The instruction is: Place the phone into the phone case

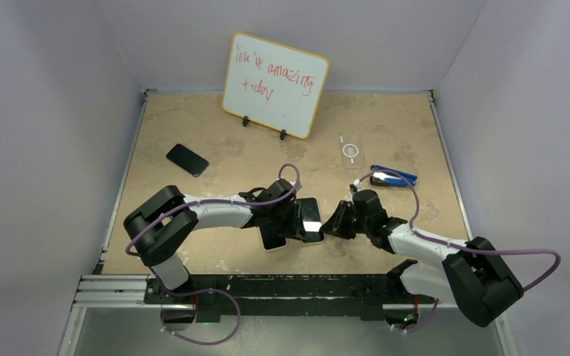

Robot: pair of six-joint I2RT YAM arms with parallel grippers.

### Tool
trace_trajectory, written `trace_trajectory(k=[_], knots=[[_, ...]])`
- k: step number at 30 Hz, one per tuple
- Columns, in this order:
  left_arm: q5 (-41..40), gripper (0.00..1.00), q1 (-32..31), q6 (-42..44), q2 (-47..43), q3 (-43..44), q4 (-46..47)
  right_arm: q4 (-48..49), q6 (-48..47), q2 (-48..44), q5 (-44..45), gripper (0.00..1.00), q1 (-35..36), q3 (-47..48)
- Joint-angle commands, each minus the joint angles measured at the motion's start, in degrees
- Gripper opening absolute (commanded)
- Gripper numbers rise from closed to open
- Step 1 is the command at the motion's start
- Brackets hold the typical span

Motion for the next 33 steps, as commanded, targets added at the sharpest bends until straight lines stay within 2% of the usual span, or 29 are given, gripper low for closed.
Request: trace_trajectory(k=[1,3,5,8,12,20,24,33], knots=[[-4.41,0.28,1.09,1.56,-1.11,1.52,4.83,-2.16,0.12,-2.14,0.21,0.28,1.53,1.36],[-1.73,0.30,3.60,1.03,-3.63,-0.33,5.75,-2.48,1.03,-3.83,0.53,0.38,1.30,1.89],[2.70,0.32,6.74,-0.38,-5.95,-2.92,8.55,-1.46,0.88,-4.26,1.22,0.42,0.67,1.99],[3.04,0.34,9.74,-0.07,-8.86,-4.33,8.89,1.16,-0.23,-2.95,0.17,0.48,-0.23,2.29],[3.23,0.36,10.58,2.45,-6.85,-2.23,6.87,2.95,-0.99,0.35,0.01,0.51,-0.49,3.91],[4.83,0.36,10.60,2.72,-0.35,-1.85,11.05,8.52,-0.44,6.26,-1.50,0.54,-1.66,4.18],[6.52,0.30,10.52,2.97,2.74,-1.61,11.86,16.49,2.81,9.20,-5.46,0.55,-1.66,2.52],[6.27,0.14,10.51,4.99,2.08,-1.58,11.22,40.35,15.66,15.21,-14.67,0.55,-3.35,-1.40]])
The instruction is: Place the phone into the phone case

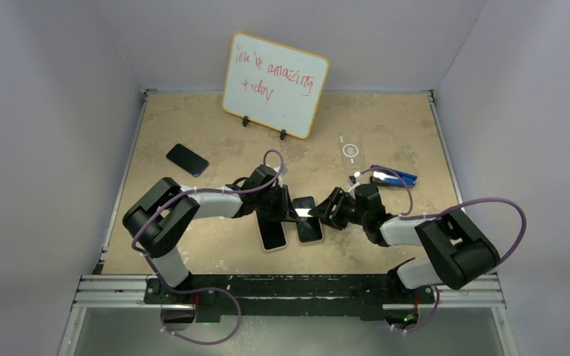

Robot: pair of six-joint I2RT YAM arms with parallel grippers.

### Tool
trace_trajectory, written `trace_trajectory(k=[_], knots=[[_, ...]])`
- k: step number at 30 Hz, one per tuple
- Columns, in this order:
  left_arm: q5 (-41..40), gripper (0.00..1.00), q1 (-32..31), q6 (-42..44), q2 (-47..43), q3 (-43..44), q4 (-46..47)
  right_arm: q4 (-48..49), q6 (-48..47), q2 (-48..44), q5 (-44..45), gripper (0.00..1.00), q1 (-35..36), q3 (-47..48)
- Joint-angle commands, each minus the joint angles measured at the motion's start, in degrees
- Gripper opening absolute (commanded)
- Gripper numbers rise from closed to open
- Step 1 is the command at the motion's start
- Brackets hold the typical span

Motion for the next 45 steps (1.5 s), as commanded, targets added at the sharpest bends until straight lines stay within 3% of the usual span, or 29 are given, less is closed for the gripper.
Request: trace_trajectory(k=[1,5,17,24,26,34,41,45], knots=[[-0.45,0.14,-0.39,2.70,0.07,1.52,0.43,16.89,8.31,1.65,-7.66,0.54,-0.05,-1.49],[-0.21,0.14,-0.39,3.00,-0.50,1.42,0.41,16.52,7.47,1.50,-8.02,0.52,-0.15,-1.59],[4.77,0.17,-0.46,-0.08,-2.88,-2.74,7.48,11.62,1.41,4.34,-7.60,0.27,-0.13,1.43],[5.30,0.17,-0.31,0.35,-5.43,-2.31,6.52,9.69,0.13,4.36,-8.35,0.06,-0.13,3.02],[4.86,0.24,-0.02,1.40,-7.27,-0.88,3.26,8.15,-1.22,2.63,-8.24,0.00,-0.23,3.59],[1.33,0.80,3.64,12.50,-17.41,14.51,-17.73,-1.99,-5.93,-6.61,-7.69,0.00,-1.36,8.34],[1.68,0.87,5.46,14.01,-24.02,15.56,-20.20,-5.08,-5.09,-16.56,-7.50,0.00,-1.51,10.38],[4.22,0.86,9.98,14.85,-28.32,13.86,-18.61,2.83,-0.74,-19.76,-10.62,0.00,-1.55,8.72]])
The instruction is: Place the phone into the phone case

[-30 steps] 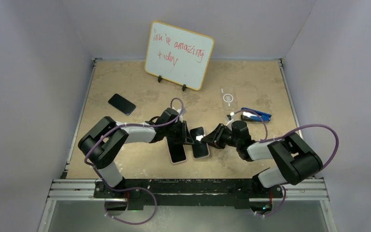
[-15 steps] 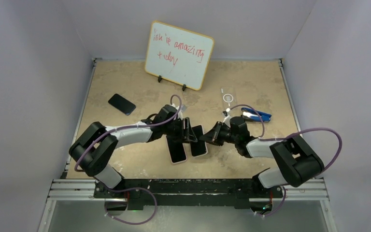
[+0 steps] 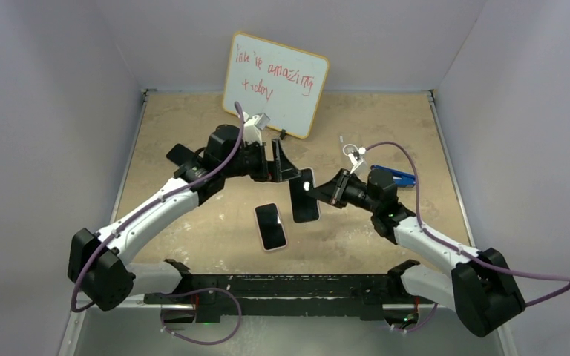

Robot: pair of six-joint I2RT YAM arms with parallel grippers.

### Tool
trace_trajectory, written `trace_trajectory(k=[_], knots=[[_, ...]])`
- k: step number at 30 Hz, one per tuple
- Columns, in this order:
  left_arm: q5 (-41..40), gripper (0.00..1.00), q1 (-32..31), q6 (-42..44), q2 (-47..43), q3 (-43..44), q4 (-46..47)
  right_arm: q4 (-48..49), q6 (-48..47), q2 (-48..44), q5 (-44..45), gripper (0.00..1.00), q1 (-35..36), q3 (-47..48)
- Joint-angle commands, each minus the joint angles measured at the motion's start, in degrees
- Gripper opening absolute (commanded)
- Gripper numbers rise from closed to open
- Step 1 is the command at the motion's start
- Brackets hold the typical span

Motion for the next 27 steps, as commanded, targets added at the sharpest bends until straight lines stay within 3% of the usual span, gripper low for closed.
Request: trace_trajectory(k=[1,7,13,21,27], knots=[[4.37,0.86,5.55,1.90,-4.55,-2.24,1.49,12.06,5.82,-3.41,-5.36,0.00,-0.27,0.48],[13.98,0.87,9.24,-1.36,-8.36,-5.67,11.98,24.36,10.53,-5.97,-9.30,0.00,-0.26,-1.51],[24.03,0.87,9.28,-11.09,-7.94,-13.14,32.10,30.65,15.09,-10.75,-7.98,0.00,-0.27,-3.13],[28.49,0.85,9.24,-22.18,-5.60,-17.89,51.61,34.51,17.90,-9.68,-10.64,0.00,-0.16,-0.90],[29.46,0.75,9.26,-26.83,-3.67,-19.83,59.12,34.35,18.15,-8.75,-10.92,0.00,-0.11,-1.08]])
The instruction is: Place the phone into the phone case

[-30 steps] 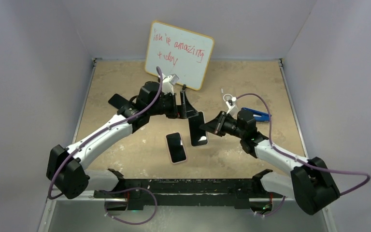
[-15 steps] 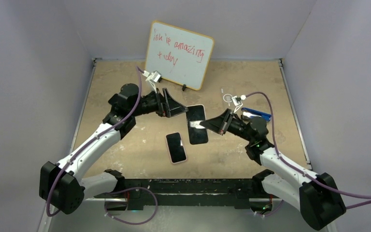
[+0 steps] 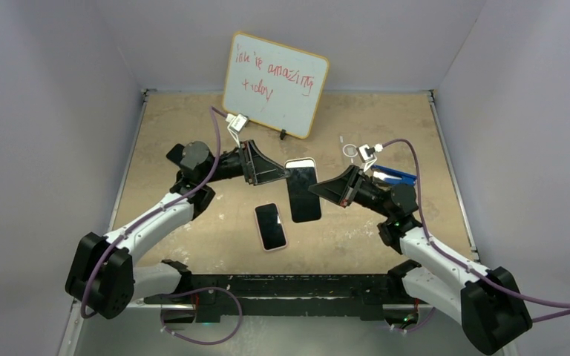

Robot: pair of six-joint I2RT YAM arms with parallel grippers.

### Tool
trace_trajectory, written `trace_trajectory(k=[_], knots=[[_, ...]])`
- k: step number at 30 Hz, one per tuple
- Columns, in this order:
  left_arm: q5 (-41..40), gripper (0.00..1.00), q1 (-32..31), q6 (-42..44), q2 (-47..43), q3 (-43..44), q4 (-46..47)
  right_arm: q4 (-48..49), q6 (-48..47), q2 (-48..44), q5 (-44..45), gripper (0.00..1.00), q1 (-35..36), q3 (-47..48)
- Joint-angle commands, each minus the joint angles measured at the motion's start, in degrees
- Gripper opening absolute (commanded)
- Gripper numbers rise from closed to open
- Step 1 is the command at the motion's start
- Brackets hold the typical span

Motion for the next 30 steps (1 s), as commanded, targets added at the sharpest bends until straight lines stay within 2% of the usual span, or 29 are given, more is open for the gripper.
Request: trace_trajectory(k=[1,8,11,15,18,19,26,29,30], knots=[[2.20,0.73,-0.04,-4.95,0.83,-1.09,10.61,6.71,1.86,0.31,-0.97,0.00,-0.04,2.51],[1.57,0.55,-0.04,-5.59,1.62,-1.46,12.02,7.57,2.03,2.28,-1.36,0.00,0.20,2.53],[1.47,0.40,-0.04,-6.23,2.38,-1.42,12.73,8.00,2.17,2.86,-1.50,0.00,0.41,2.33],[1.45,0.25,-0.04,-6.58,2.99,-1.42,13.41,8.10,2.09,3.35,-1.83,0.00,0.48,2.26],[0.75,0.03,-0.02,-5.76,2.92,-1.46,12.31,7.41,1.78,3.51,-2.04,0.00,0.49,2.59],[0.21,0.00,-0.04,-4.26,2.72,-1.19,10.16,6.97,1.51,3.39,-1.85,0.00,0.49,2.67],[-4.59,0.00,-0.04,7.29,1.05,2.62,-9.55,2.33,-0.46,2.67,-0.78,0.00,0.49,3.45],[-5.02,0.00,0.00,8.15,0.42,3.55,-11.96,-0.05,-1.89,2.03,0.41,0.00,0.55,3.56],[-4.85,0.05,-0.04,7.77,0.36,3.76,-12.21,-0.27,-1.84,1.86,0.99,0.00,0.49,3.59]])
